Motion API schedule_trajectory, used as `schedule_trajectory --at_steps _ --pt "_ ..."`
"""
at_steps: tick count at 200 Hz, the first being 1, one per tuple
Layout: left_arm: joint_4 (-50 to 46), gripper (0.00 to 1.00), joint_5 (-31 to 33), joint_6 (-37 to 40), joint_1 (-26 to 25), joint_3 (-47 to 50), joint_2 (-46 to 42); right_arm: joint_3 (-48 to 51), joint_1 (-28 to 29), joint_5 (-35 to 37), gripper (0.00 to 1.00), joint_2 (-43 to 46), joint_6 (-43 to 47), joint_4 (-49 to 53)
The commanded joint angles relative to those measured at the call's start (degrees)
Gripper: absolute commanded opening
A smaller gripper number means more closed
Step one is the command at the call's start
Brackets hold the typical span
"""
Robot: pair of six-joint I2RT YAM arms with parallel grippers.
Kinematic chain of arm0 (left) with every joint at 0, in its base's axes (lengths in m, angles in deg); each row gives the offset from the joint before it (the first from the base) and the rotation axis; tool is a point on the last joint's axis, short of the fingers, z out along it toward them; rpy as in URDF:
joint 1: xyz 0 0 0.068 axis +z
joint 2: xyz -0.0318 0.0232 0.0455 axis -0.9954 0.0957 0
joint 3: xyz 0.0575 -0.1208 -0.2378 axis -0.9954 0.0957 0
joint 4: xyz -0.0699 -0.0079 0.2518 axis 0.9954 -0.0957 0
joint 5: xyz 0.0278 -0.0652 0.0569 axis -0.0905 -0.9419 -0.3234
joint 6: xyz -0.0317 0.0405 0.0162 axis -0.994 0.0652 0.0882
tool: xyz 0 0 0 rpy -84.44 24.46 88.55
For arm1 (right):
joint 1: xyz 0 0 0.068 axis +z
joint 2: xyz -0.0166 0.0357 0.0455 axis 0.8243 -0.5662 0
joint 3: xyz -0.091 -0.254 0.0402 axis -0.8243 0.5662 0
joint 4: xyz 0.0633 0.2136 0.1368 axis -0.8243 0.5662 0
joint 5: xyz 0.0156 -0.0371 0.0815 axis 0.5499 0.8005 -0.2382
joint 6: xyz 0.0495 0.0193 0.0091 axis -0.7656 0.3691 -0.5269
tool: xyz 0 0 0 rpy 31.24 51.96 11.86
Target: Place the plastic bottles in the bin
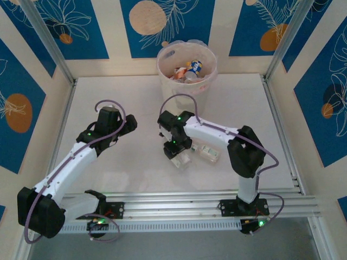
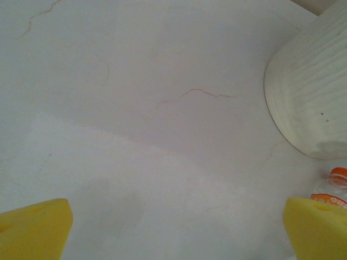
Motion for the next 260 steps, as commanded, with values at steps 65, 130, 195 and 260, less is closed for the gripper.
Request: schedule_trajectory --at_steps 65,130,195,260 --pt "-1.17 1.0 1.79 1.31 0.63 -1.29 -1.69 -16.06 -9.72 -11.43 0.35 17.72 -4.34 -7.36" --pt "-0.14 1.0 0.14 1.09 0.68 -1.16 -1.34 -29.02 -17.44 -4.66 0.35 15.46 -8.39 -20.99" --pt "0.73 1.0 -1.55 0.84 0.68 -0.95 -0.73 -48.41 -22.35 2.8 0.36 -0.49 -12.54 -20.67" --pt "0.73 1.0 -1.9 0.59 0.67 -0.59 -0.82 -60.7 -24.96 5.48 0.39 -14.18 -18.26 -17.59"
